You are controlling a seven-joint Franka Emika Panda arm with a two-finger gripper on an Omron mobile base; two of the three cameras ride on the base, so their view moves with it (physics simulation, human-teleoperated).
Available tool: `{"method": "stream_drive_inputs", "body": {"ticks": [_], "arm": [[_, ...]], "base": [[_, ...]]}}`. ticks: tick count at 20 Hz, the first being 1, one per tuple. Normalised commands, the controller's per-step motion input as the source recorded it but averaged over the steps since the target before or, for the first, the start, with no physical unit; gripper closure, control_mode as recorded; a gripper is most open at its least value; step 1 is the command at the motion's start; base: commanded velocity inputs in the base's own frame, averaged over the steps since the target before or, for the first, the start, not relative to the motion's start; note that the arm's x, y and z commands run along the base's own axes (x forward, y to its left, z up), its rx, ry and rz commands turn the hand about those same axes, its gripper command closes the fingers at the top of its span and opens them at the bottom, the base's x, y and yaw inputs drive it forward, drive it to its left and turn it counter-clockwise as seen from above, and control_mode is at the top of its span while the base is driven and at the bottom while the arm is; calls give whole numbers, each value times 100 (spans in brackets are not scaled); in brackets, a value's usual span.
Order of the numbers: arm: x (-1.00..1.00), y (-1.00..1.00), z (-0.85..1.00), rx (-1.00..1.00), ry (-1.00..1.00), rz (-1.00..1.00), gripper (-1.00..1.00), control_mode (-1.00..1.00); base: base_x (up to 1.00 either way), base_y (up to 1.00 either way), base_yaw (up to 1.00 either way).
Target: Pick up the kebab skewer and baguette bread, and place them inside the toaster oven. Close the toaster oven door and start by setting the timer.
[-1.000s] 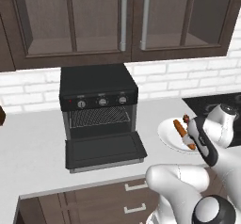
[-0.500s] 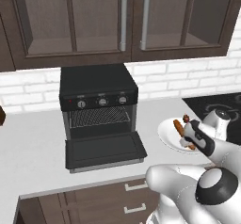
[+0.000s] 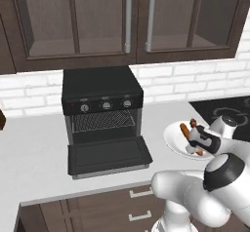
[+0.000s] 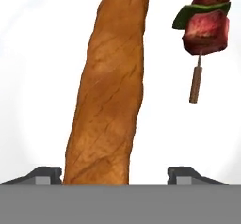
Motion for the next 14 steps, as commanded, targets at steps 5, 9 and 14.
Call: {"method": "stream_drive_inputs", "body": {"ticks": [5,9,14], "arm": [[0,0,-6,0,0,0,100,-100],[0,0,-1,0,1,0,100,-100],[0,6,67,0,0,-8,100,-100]], "base": [[0,0,0],[0,0,0],[0,0,0]]}}
